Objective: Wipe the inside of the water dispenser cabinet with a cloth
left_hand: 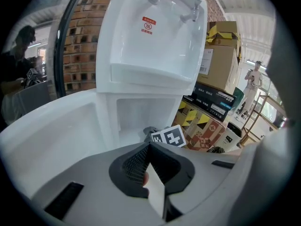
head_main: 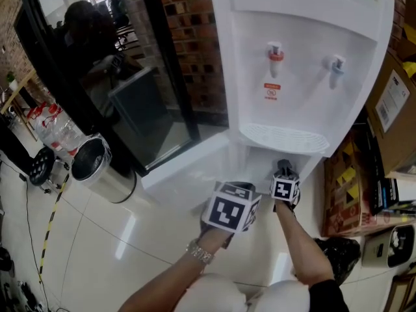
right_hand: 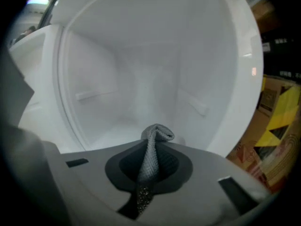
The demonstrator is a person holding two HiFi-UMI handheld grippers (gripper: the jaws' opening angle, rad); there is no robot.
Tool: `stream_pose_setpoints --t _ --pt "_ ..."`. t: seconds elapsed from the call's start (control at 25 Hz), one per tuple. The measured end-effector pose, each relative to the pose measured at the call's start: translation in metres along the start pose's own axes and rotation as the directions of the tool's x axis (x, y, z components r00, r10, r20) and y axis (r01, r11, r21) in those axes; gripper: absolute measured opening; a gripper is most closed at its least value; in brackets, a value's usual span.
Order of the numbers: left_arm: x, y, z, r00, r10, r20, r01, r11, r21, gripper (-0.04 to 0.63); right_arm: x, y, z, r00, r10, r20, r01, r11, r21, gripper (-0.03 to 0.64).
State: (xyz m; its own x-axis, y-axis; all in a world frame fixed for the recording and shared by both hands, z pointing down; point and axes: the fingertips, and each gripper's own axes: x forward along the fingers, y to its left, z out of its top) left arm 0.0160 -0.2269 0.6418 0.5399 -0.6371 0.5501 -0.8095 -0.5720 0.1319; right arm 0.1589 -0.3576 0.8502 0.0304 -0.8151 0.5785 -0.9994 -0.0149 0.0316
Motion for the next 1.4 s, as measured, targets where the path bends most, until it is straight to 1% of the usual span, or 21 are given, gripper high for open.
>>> stream_pose_setpoints --t 0.08,0.16,0.24,0.28,0.32,0.4,0.44,0.48,0.52,0.6,0.68,0.72,0.8,0.88,0.92,1.0,1.12,1.2,1.24,1.32,1.4 --pt "0.0 0.0 0.0 1.0 -0.001 0.0 0.001 1.0 0.002 0.002 0.009 -0.011 -0.024 0.997 0.0 -0.083 0.004 0.999 0.05 0.012" --pt "-0.001 0.002 -0.001 1.0 0.001 -0.001 -0.001 1.0 0.002 0.002 0.019 0.0 -0.041 0.989 0.058 -0.133 -0.048 0.996 0.076 0.012" --pt "-0.001 0.002 0.0 1.0 0.001 0.003 0.0 1.0 -0.002 0.002 0.025 0.025 -0.046 0.978 0.153 -0.143 -0.144 0.987 0.069 0.013" --pt "0.0 0.002 0.001 1.0 -0.001 0.006 0.001 1.0 -0.004 0.002 0.026 0.041 -0.047 0.967 0.206 -0.147 -0.2 0.978 0.059 0.014" --pt "0.0 0.001 0.001 1.0 -0.003 0.007 0.003 1.0 -0.004 0.002 0.026 0.059 -0.049 0.952 0.265 -0.153 -0.26 0.964 0.049 0.013" --pt "0.001 0.001 -0.001 1.0 -0.005 0.002 0.005 1.0 0.001 0.002 0.019 0.1 -0.041 0.913 0.386 -0.132 -0.386 0.922 0.031 0.013" --pt "0.001 0.001 -0.002 1.0 -0.006 0.002 0.006 1.0 0.0 0.002 0.015 0.115 -0.035 0.898 0.424 -0.112 -0.425 0.905 0.017 0.013" --pt "0.001 0.002 -0.002 1.0 -0.006 0.002 0.006 1.0 -0.002 0.002 0.014 0.122 -0.029 0.894 0.438 -0.094 -0.44 0.898 0.003 0.013" --pt "0.002 0.003 -0.003 1.0 -0.005 0.001 0.005 1.0 -0.005 0.002 0.015 0.121 -0.024 0.899 0.431 -0.076 -0.433 0.901 -0.009 0.013" --pt "0.001 0.007 -0.003 1.0 0.0 -0.001 0.0 1.0 -0.011 0.002 0.024 0.101 -0.011 0.928 0.372 -0.03 -0.372 0.928 -0.012 0.012" --pt "0.0 0.01 -0.003 1.0 0.003 0.002 -0.003 1.0 -0.015 0.002 0.035 0.063 0.004 0.963 0.268 0.014 -0.268 0.963 0.012 0.012" --pt "0.0 0.011 -0.003 1.0 0.005 0.001 -0.005 1.0 -0.014 0.002 0.04 0.042 0.008 0.977 0.211 0.021 -0.212 0.976 0.04 0.012" --pt "0.0 0.013 -0.003 1.0 0.007 0.0 -0.007 1.0 -0.016 0.002 0.048 0.005 0.009 0.993 0.122 0.007 -0.122 0.985 0.123 0.012" --pt "0.001 0.013 -0.002 1.0 0.007 0.003 -0.007 1.0 -0.02 0.002 0.053 -0.011 0.008 0.996 0.09 -0.011 -0.087 0.982 0.167 0.012" --pt "0.002 0.013 -0.002 1.0 0.007 0.002 -0.006 1.0 -0.021 0.002 0.054 -0.011 0.007 0.995 0.094 -0.017 -0.09 0.983 0.16 0.012" --pt "0.003 0.012 -0.003 1.0 0.007 0.0 -0.007 1.0 -0.021 0.002 0.057 0.002 -0.004 0.99 0.129 -0.054 -0.121 0.984 0.132 0.012" --pt "0.004 0.013 -0.004 1.0 0.016 -0.003 -0.016 1.0 -0.022 0.002 0.054 0.038 -0.019 0.97 0.224 -0.099 -0.218 0.973 0.07 0.012" --pt "0.004 0.015 -0.004 1.0 0.024 -0.001 -0.024 1.0 -0.02 0.002 0.047 0.068 -0.016 0.949 0.298 -0.101 -0.298 0.954 0.017 0.012" --pt "0.004 0.016 -0.003 1.0 0.031 0.005 -0.031 0.999 -0.015 0.002 0.042 0.083 -0.014 0.936 0.337 -0.103 -0.338 0.941 0.008 0.012" --pt "0.003 0.023 0.001 0.997 0.068 0.023 -0.068 0.998 0.007 0.002 0.03 0.108 -0.011 0.908 0.407 -0.1 -0.406 0.913 0.029 0.012" --pt "0.0 0.033 0.008 0.992 0.118 0.051 -0.118 0.993 -0.003 0.002 0.013 0.12 -0.003 0.895 0.438 -0.082 -0.436 0.899 0.035 0.012"
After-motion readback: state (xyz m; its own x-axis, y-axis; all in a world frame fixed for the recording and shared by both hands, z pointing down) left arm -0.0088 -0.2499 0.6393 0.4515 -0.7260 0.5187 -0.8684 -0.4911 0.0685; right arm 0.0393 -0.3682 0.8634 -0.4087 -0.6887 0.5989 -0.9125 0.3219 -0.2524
